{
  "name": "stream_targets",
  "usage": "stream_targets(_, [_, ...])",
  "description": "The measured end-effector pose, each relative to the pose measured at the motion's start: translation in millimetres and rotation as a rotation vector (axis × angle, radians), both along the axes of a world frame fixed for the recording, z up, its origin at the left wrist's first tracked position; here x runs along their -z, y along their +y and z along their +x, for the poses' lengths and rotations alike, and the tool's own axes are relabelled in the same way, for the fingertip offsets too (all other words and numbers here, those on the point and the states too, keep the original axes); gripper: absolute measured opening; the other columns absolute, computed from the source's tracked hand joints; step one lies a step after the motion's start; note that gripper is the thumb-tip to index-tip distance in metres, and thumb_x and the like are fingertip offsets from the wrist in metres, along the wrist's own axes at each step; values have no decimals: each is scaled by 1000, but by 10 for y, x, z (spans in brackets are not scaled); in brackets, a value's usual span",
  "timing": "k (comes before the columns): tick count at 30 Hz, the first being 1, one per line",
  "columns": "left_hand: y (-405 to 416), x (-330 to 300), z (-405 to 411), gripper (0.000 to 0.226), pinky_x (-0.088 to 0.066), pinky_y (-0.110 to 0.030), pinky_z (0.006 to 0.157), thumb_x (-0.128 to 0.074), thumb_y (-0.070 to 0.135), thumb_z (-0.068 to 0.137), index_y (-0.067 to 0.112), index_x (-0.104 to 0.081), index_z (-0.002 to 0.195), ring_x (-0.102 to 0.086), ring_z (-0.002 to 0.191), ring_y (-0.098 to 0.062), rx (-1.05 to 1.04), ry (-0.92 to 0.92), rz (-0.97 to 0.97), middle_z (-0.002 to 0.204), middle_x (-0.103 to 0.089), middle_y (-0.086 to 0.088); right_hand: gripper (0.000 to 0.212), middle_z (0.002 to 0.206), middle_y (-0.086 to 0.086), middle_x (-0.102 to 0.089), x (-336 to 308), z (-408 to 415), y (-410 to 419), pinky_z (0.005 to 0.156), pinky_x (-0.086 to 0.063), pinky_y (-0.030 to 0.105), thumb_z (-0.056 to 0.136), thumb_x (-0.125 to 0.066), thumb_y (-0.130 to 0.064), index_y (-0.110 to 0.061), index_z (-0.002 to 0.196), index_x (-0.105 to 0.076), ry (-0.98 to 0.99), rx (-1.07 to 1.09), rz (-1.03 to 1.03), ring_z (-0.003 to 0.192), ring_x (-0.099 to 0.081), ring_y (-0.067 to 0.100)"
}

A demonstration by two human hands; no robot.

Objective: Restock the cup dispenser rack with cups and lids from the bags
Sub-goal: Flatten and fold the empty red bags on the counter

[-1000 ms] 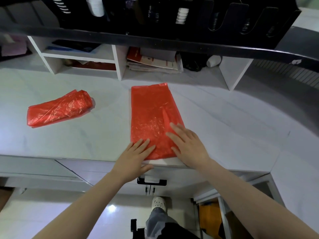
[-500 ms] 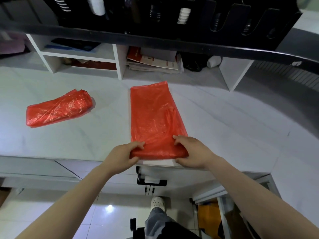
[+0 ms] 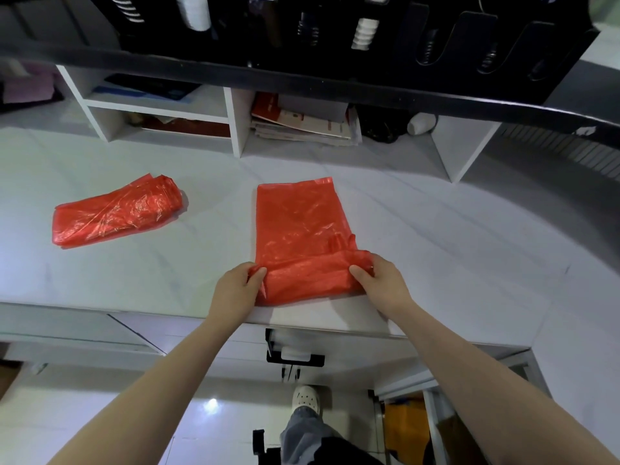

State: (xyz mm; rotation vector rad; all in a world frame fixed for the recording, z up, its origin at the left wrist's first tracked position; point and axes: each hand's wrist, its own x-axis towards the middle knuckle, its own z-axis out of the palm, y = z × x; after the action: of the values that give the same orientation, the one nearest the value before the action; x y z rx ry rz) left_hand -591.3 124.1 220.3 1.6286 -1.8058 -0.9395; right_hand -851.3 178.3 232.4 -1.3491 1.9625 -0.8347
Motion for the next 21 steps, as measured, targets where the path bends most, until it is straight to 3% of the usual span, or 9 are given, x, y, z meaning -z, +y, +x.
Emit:
stream_targets(4, [-22, 41, -105, 15, -30, -26, 54, -54, 27, 95, 14, -62, 96, -54, 66, -20, -68, -119, -104, 66, -54, 8, 25, 85, -4, -65, 47, 70, -50, 60, -47, 22, 88, -63, -25, -26, 107, -46, 12, 77, 2, 74, -63, 13])
stream_targets(7, [-23, 37, -165, 23, -36, -29, 59, -59, 27, 92, 17, -56, 112, -56, 68, -21, -109, -125, -124, 73, -56, 5, 48, 76, -3, -61, 93, 105, -13, 59, -49, 35, 85, -60, -19, -29, 125, -35, 136, -5, -39, 67, -59, 18])
stream_targets(9, [-15, 16, -194, 30, -38, -30, 64, -61, 27, 91, 20, -51, 118, -62, 80, -25, -105, -107, -140, 87, -61, 2, 59, 88, -3, -59, 130, 103, 6, 67, -48, 35, 85, -58, -15, -30, 137, -34, 274, -102, -90, 78, -57, 18])
stream_targets(11, [-8, -2, -204, 38, -40, -31, 69, -63, 24, 89, 21, -49, 125, -62, 92, -26, -75, -132, -165, 114, -61, -2, 56, 102, 3, -55, 159, 99, 6, 77, -48, 36, 86, -56, -10, -27, 138, -44, 402, -179, -136, 91, -54, 24])
stream_targets(13, [28, -13, -200, 42, -48, -38, 73, -67, 12, 83, 18, -57, 123, -61, 97, -32, 34, -269, -358, 133, -53, -8, 47, 111, 7, -51, 194, 93, 6, 79, -49, 36, 86, -56, -8, -24, 131, -56, 445, -201, -165, 96, -54, 26])
stream_targets(15, [37, -19, -222, 44, -51, -49, 84, -72, 0, 73, 13, -67, 114, -61, 105, -40, 196, -385, -635, 134, -55, -16, 40, 124, 8, -48, 211, 88, 6, 82, -51, 37, 86, -58, -10, -23, 124, -62, 438, -188, -201, 102, -54, 27])
stream_targets(17, [20, -5, -247, 45, -43, -54, 101, -74, 8, 76, 16, -66, 120, -53, 122, -39, 449, -416, -630, 137, -53, -15, 36, 136, 9, -43, 236, 83, 13, 89, -50, 40, 86, -61, -10, -23, 120, -66, 428, -183, -233, 112, -50, 29])
stream_targets(19, [37, 51, -232, 54, -19, -46, 116, -60, 37, 91, 27, -44, 141, -30, 142, -28, 594, -509, -371, 153, -34, -4, 35, 147, 10, -37, 252, 65, 21, 100, -44, 43, 88, -65, -16, -24, 121, -66, 461, -201, -255, 123, -44, 33])
stream_targets(21, [28, 144, -195, 64, -4, -38, 118, -45, 56, 92, 34, -24, 149, -14, 147, -20, 614, -592, -264, 159, -18, 3, 45, 157, 7, -19, 252, 4, 35, 111, -32, 43, 85, -68, -39, -30, 129, -60, 472, -285, -226, 134, -30, 33])
